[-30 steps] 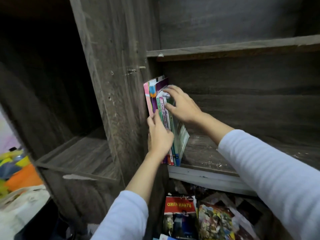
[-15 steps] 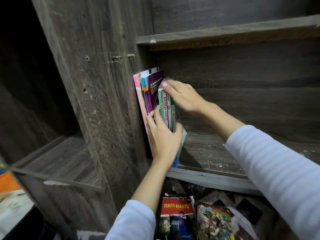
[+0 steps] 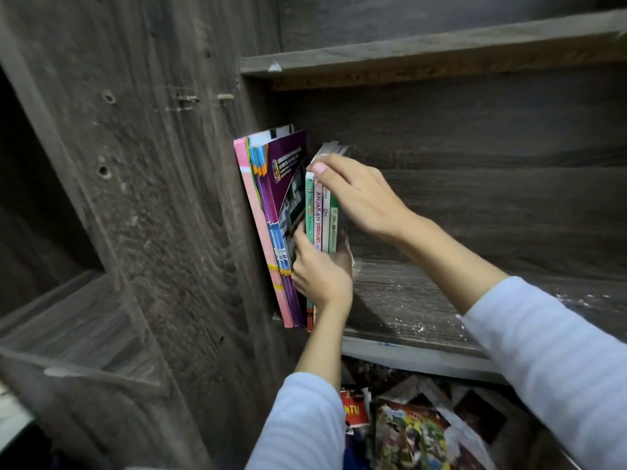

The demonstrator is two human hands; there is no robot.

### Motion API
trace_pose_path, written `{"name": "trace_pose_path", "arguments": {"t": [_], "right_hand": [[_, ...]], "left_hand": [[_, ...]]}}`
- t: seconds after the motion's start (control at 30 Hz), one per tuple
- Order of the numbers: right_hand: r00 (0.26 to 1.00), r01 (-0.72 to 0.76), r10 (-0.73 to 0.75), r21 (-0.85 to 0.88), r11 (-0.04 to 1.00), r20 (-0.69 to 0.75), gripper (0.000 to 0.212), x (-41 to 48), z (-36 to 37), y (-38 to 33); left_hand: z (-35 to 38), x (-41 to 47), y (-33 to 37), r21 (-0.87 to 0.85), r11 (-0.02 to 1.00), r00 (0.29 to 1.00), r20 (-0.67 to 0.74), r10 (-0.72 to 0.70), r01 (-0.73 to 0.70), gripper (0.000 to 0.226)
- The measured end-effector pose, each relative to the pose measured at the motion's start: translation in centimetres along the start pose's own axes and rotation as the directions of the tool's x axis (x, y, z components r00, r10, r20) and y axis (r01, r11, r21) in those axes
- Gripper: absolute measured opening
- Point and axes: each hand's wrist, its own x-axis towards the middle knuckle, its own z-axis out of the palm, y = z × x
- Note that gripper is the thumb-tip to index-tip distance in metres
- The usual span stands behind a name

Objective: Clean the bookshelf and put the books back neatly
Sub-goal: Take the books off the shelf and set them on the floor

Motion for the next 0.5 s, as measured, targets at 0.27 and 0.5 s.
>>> {"name": "trace_pose_path", "arguments": {"t": [0.27, 0.5], "right_hand": [[0.983, -0.055, 0.146, 0.573, 0.818, -0.114, 0.058, -2.1, 0.6, 3.2], [0.829, -0.481, 0.559, 0.547, 0.685, 0.030, 0.095, -1.1, 1.7, 6.9]], "left_hand": [[-2.2, -1.2, -1.1, -0.092, 0.996, 0.998, -0.063, 0.014, -0.020, 0.065], [-5.8, -1.7, -3.8, -0.280, 0.958, 0.998, -0.007, 0.063, -0.063, 0.065]]}}
